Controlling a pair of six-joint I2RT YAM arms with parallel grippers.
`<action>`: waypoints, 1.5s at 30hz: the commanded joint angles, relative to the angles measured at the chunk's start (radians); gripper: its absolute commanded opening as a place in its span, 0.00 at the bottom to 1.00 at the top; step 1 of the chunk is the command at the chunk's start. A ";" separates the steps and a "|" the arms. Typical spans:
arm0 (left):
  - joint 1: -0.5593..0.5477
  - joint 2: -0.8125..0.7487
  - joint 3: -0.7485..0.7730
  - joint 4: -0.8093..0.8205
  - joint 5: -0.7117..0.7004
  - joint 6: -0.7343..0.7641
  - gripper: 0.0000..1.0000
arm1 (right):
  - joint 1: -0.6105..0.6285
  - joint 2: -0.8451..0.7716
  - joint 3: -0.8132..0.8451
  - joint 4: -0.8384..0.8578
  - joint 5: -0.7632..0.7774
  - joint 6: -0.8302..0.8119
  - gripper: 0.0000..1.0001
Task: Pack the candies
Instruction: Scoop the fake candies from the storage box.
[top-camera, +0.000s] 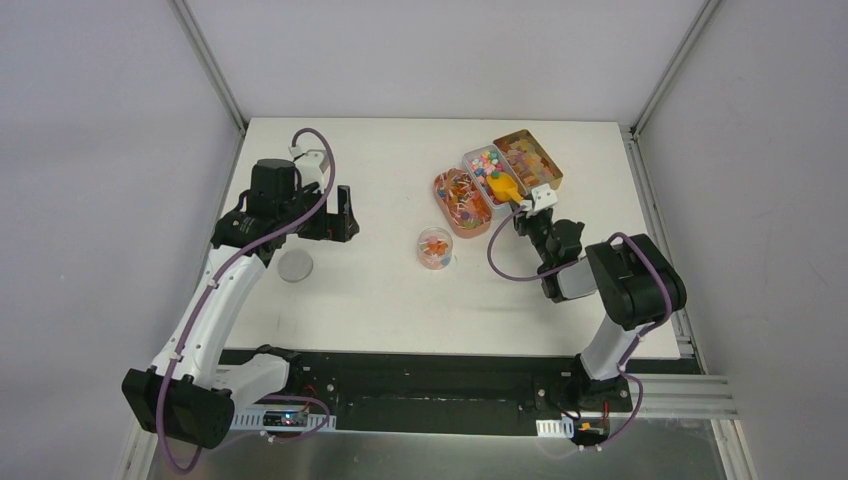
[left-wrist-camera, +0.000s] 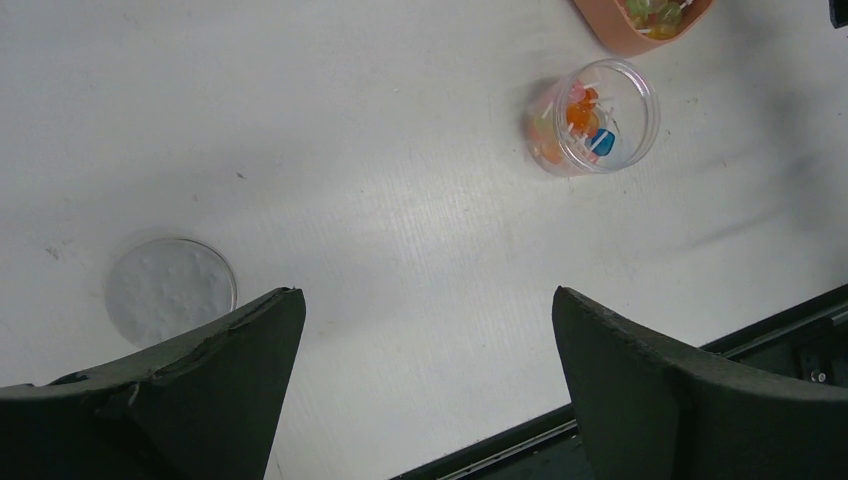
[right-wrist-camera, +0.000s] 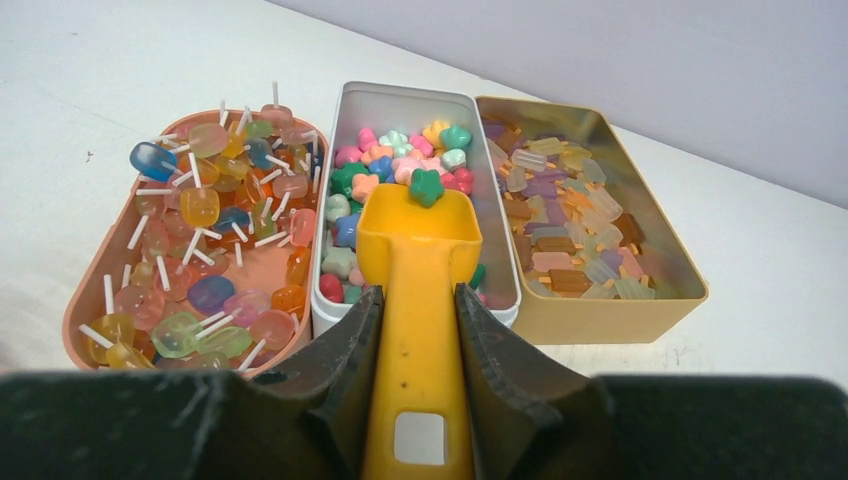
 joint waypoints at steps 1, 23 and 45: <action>0.000 0.006 -0.002 0.025 -0.012 -0.001 0.99 | -0.017 -0.025 0.001 0.114 -0.021 0.005 0.00; 0.011 0.029 0.006 0.059 -0.035 -0.090 0.99 | -0.025 -0.345 -0.076 0.029 -0.131 -0.001 0.00; 0.013 -0.021 -0.025 0.076 -0.020 -0.054 0.83 | -0.010 -0.745 -0.087 -0.269 -0.250 -0.009 0.00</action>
